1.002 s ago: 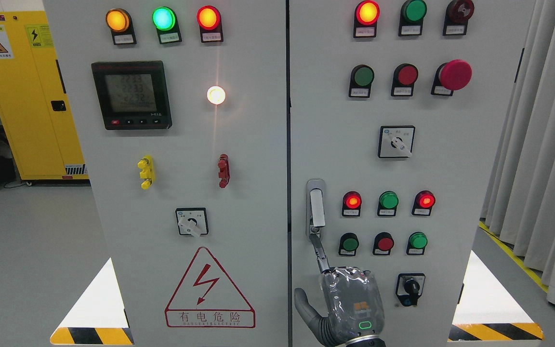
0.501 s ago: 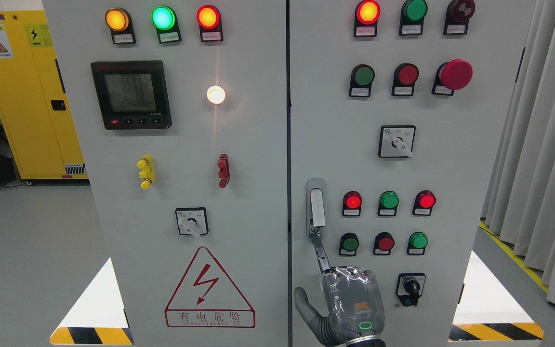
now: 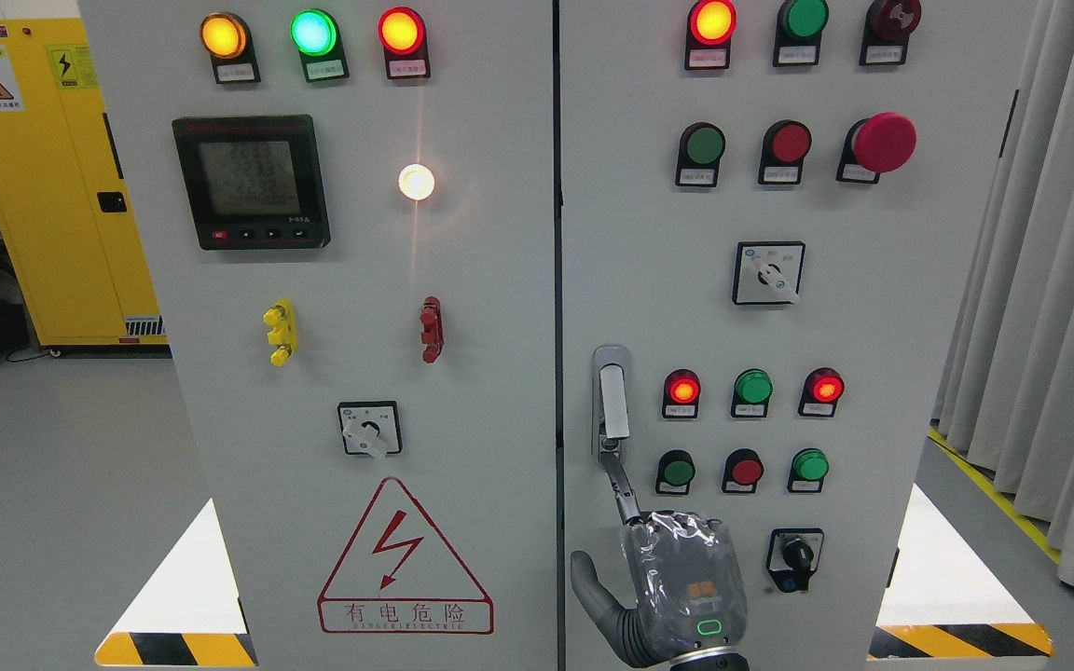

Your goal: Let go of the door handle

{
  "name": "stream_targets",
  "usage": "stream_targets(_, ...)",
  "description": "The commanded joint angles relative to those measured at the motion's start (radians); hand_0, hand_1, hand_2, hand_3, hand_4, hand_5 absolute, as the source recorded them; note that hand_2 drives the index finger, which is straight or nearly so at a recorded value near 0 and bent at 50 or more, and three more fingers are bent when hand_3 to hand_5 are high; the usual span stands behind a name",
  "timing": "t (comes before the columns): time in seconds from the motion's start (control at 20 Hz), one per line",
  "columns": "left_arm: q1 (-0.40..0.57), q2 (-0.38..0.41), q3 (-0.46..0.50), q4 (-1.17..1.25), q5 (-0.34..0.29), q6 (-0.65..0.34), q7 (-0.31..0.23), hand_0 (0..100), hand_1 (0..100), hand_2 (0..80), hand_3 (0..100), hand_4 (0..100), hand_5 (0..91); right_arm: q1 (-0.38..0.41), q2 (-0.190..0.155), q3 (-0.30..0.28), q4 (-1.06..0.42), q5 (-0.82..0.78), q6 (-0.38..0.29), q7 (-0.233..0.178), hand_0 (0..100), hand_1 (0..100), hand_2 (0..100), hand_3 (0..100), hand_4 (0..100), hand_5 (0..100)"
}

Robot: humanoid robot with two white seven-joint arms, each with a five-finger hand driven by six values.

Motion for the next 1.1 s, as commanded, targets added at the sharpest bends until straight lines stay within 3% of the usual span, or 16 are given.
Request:
stream_targets(0.0, 0.000, 0.000, 0.000, -0.012, 0.000, -0.001, 0.000, 12, 56, 0.0, 0, 0, 0.0, 0.000, -0.005, 0.001, -0.030, 0.001, -0.004, -0.003, 46, 38, 5, 100, 100, 100)
stream_targets(0.85, 0.000, 0.000, 0.000, -0.012, 0.000, -0.001, 0.000, 12, 56, 0.0, 0, 0, 0.0, 0.007, -0.008, 0.001, -0.056, 0.001, -0.007, -0.013, 45, 39, 5, 100, 100, 100)
stream_targets(1.05, 0.000, 0.000, 0.000, -0.012, 0.000, -0.001, 0.000, 12, 56, 0.0, 0, 0, 0.0, 0.053, -0.008, -0.002, -0.099, 0.000, -0.022, -0.032, 45, 39, 11, 100, 100, 100)
